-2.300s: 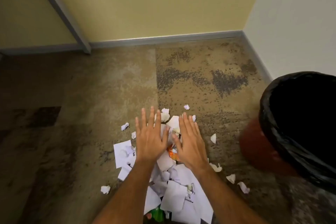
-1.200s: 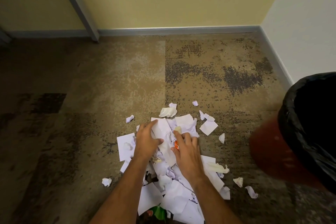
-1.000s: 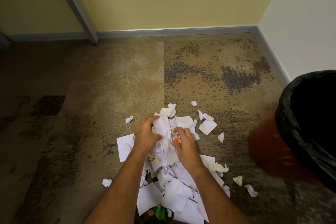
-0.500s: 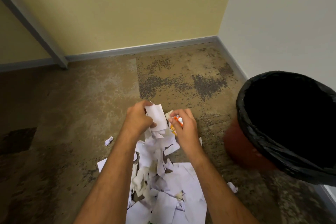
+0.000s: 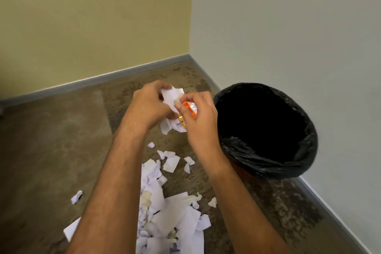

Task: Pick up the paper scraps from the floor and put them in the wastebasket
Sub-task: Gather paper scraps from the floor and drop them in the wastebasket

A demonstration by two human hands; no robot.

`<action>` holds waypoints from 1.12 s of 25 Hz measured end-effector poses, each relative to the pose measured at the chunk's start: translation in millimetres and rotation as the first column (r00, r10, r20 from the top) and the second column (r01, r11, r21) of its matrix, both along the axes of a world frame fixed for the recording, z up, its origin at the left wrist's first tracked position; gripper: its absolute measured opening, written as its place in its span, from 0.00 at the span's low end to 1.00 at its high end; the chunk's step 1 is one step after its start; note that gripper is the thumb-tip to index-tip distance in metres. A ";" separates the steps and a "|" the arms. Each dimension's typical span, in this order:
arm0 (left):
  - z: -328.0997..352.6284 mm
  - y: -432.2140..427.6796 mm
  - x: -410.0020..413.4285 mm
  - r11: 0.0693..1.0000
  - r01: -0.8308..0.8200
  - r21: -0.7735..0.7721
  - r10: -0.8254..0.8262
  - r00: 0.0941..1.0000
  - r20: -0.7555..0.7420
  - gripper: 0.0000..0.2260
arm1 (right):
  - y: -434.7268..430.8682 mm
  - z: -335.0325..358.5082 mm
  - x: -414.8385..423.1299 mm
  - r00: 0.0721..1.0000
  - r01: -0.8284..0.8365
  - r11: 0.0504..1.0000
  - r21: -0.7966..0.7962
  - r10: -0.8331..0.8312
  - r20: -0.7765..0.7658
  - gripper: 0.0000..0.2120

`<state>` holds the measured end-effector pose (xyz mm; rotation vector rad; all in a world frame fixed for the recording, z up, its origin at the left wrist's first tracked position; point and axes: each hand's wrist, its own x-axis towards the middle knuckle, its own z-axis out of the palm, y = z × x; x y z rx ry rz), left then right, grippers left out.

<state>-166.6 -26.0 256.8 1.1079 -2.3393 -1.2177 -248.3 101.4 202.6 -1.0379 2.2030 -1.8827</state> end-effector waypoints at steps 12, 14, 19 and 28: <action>7.9 125.1 -127.5 0.937 0.347 -0.049 -0.348 0.937 -0.029 0.34 | 141.4 24.6 -93.1 0.929 0.366 0.904 0.219 -0.369 -0.030 0.04; 2.2 131.6 -136.2 0.933 0.354 -0.061 -0.355 0.935 -0.001 0.35 | 154.1 15.6 -102.4 0.927 0.370 0.889 0.270 -0.374 -0.038 0.04; 3.8 137.5 -140.0 0.922 0.381 -0.074 -0.382 0.924 -0.005 0.41 | 166.6 6.6 -115.9 0.952 0.304 0.894 0.329 -0.301 -0.061 0.06; 6.1 80.3 -112.2 0.985 0.170 0.023 -0.159 0.957 -0.242 0.20 | 132.1 9.9 -96.0 0.946 0.316 0.925 0.212 -0.293 -0.137 0.07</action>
